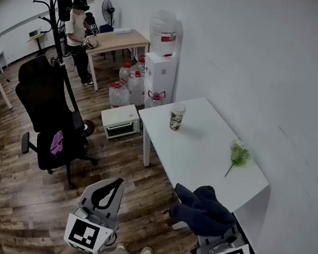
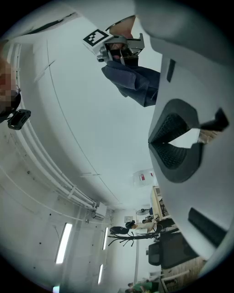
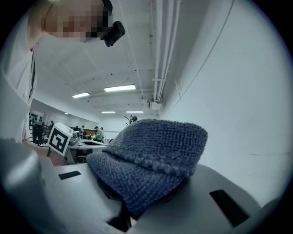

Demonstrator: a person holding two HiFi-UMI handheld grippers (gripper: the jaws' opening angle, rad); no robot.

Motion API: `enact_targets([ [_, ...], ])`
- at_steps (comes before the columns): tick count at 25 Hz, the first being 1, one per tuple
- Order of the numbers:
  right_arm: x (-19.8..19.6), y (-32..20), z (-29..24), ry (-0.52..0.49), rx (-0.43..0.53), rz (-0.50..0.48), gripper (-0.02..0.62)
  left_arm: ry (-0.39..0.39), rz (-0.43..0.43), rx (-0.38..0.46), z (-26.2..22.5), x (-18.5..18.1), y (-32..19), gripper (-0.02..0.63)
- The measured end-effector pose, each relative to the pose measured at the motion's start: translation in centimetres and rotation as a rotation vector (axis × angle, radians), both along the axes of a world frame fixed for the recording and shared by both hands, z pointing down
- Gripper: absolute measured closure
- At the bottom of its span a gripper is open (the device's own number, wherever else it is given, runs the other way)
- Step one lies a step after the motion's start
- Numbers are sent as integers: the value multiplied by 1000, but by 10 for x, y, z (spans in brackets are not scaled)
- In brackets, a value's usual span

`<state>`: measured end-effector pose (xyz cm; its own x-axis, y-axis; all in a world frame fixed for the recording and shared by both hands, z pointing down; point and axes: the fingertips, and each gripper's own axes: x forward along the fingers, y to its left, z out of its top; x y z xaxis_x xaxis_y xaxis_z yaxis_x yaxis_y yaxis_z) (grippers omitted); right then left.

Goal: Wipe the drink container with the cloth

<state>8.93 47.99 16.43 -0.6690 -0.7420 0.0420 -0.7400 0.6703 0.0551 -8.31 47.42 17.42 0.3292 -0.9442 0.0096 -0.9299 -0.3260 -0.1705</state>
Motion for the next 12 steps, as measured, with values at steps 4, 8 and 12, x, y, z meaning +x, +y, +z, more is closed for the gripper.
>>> enact_targets([
  [4, 0, -3, 4, 6, -10, -4, 549, -2, 15, -2, 8, -4, 0, 588],
  [8, 0, -8, 6, -3, -17, -5, 548, -48, 10, 0, 16, -10, -3, 587],
  [12, 1, -11, 8, -11, -21, 1, 548, -47, 12, -8, 16, -8, -6, 588],
])
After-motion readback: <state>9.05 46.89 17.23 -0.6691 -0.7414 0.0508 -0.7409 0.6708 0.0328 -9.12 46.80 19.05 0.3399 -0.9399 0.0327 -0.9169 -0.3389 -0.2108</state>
